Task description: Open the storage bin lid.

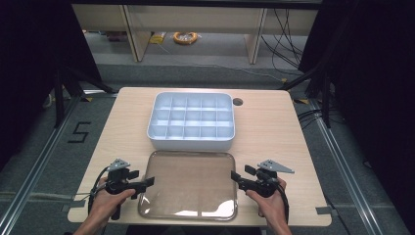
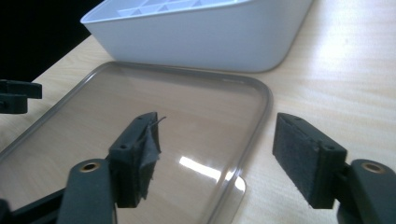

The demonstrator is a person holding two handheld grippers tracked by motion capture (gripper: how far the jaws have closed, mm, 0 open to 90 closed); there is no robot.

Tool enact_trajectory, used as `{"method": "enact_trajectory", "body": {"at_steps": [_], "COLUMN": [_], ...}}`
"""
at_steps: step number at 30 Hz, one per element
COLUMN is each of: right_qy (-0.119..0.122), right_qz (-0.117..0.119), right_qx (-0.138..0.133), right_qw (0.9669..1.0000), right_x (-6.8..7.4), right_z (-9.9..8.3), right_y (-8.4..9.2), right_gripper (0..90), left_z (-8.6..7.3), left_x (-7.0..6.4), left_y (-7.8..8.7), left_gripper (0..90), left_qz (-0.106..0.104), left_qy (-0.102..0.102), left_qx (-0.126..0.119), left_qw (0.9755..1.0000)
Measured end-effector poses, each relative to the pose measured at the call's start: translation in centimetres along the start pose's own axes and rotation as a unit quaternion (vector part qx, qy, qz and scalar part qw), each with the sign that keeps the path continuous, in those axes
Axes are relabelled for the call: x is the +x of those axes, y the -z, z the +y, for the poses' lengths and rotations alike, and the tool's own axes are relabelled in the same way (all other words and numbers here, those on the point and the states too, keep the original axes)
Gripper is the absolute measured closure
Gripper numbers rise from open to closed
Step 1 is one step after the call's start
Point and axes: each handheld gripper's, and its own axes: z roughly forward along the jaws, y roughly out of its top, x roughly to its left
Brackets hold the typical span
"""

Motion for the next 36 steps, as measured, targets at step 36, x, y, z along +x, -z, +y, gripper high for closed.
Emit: {"method": "enact_trajectory", "body": {"at_steps": [36], "right_qy": [0.020], "right_qz": [0.078], "right_qx": [-0.004], "right_qw": [0.9968], "right_x": [2.5], "right_z": [-0.8], "right_y": [2.0], "right_gripper": [16.2], "left_z": [-1.4], "left_x": [-2.3], "left_y": [1.7], "left_gripper": [15.2], "left_qz": [-0.053], "left_qy": [-0.049], "left_qx": [-0.024], "left_qw": [0.9971]}}
